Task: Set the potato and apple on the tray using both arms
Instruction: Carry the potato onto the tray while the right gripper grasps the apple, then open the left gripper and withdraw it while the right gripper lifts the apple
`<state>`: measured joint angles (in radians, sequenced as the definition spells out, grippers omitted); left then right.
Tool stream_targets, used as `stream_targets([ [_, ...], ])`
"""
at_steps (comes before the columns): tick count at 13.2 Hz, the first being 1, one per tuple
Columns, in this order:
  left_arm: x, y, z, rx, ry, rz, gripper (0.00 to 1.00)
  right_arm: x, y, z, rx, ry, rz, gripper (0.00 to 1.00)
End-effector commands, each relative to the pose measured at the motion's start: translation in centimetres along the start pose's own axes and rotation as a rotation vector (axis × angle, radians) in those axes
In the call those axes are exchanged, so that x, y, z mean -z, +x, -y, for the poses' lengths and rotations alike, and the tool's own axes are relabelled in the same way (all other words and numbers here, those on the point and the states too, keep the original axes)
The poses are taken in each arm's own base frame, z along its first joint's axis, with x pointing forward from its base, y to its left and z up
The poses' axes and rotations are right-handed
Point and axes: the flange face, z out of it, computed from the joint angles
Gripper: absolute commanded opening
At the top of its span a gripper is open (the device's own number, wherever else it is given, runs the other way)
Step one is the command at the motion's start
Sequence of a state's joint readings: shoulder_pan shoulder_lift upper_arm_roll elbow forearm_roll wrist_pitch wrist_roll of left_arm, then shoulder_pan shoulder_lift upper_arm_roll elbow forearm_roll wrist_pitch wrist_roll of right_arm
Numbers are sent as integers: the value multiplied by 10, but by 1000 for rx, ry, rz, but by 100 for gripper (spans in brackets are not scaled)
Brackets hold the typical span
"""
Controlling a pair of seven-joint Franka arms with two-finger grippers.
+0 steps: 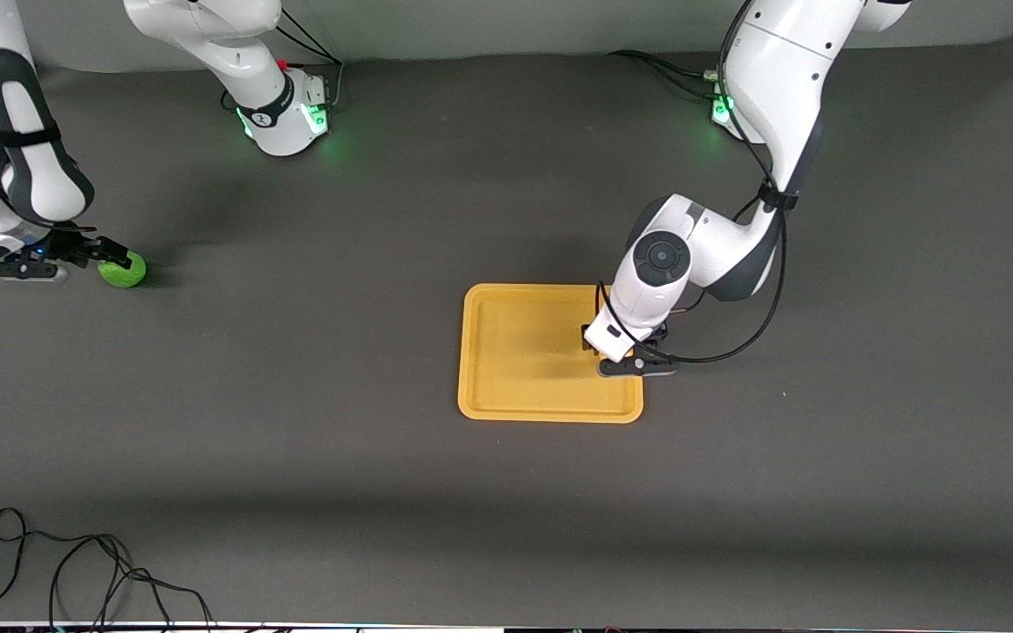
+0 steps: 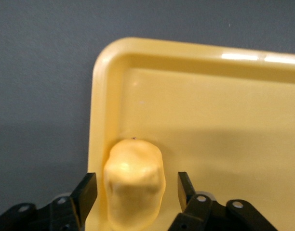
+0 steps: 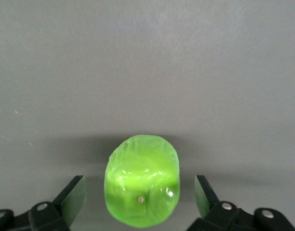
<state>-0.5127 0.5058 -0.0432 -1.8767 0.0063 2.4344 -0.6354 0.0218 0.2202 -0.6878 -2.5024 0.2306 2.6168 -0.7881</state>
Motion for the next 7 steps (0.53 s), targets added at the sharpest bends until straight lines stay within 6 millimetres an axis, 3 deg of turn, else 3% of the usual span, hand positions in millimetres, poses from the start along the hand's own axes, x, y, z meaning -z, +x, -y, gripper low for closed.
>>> stream_targets([
  [1, 69, 10, 32, 29, 55, 23, 92, -15, 3, -4, 22, -19, 2, 100],
  [3, 126, 21, 62, -4, 67, 1, 99, -22, 6, -1, 35, -31, 15, 99],
  [4, 155, 28, 78, -8, 58, -18, 99, -21, 8, -2, 38, -35, 10, 81],
  [5, 183, 34, 99, -19, 60, -19, 99, -21, 10, 0, 42, -34, 10, 55],
  [6, 207, 35, 121, -62, 69, 9, 100, -18, 16, 5, 52, -28, 3, 46],
  [7, 229, 34, 138, -109, 73, 21, 100, -9, 27, 11, 63, -18, -10, 46],
])
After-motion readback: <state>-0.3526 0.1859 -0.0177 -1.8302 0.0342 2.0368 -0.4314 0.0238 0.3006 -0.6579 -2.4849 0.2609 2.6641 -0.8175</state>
